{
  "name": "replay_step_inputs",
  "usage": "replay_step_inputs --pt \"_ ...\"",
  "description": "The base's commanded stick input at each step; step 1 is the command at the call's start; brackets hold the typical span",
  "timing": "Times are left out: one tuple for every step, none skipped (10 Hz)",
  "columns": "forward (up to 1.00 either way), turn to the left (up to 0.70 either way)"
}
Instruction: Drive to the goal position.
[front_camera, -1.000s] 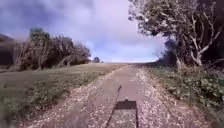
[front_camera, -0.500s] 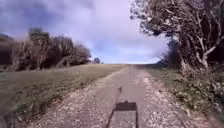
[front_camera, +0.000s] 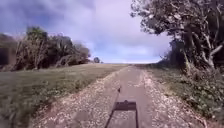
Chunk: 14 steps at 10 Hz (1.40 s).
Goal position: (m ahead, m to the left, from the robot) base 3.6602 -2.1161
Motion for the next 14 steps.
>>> replay_step_inputs --pt "0.7 -0.13" --pt "0.7 -0.12" --pt "0.7 0.0" --pt "0.7 0.0" --pt "0.7 0.0" --pt "0.7 0.0" --pt "0.7 0.0" --pt "0.7 0.0" --pt "0.7 0.0" --pt "0.7 -0.12" --pt "0.7 -0.13" --pt "0.7 -0.14" --pt "0.7 -0.14" --pt "0.7 -0.14"
